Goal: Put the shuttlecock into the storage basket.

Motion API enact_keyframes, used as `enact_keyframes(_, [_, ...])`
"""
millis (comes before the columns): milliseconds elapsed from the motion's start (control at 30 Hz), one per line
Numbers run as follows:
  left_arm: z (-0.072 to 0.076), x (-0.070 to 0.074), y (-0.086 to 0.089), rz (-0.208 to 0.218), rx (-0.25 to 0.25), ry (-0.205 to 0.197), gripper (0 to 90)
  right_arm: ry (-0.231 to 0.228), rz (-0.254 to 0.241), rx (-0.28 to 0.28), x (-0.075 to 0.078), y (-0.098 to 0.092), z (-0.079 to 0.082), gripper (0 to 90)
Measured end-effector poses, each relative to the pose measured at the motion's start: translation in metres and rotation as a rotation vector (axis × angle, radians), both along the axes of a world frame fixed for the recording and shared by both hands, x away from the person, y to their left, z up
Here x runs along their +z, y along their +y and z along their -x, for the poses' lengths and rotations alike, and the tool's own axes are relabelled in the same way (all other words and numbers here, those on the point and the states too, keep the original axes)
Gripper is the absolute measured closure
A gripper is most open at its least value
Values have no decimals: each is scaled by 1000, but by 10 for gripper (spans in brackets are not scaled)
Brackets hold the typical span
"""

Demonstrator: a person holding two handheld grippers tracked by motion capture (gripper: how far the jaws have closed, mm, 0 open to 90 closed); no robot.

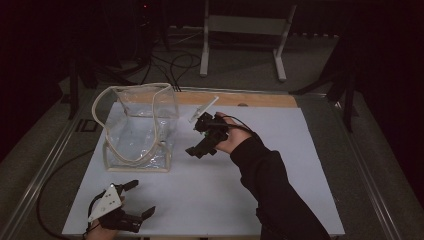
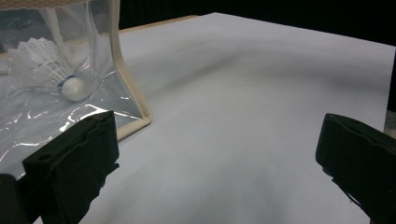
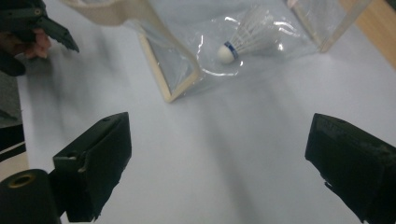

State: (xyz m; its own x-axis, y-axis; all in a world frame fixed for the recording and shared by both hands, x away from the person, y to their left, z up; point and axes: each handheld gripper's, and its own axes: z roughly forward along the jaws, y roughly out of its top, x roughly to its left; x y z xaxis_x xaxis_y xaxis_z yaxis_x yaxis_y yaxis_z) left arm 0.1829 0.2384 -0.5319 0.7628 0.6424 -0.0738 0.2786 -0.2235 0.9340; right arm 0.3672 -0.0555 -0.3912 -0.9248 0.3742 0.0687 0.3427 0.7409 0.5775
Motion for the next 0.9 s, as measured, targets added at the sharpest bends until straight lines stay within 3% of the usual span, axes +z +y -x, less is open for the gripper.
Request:
enact_keyframes(233, [0, 0, 0, -6, -4, 1, 6, 25, -18, -23, -14, -19, 3, 71])
enact_keyframes(467, [0, 0, 0, -7, -2, 0, 6, 13, -25, -26, -26, -33, 11, 71])
enact_keyframes(900, [0, 0, -1, -13, -6, -1, 6, 36, -31, -40, -51, -59, 22, 71])
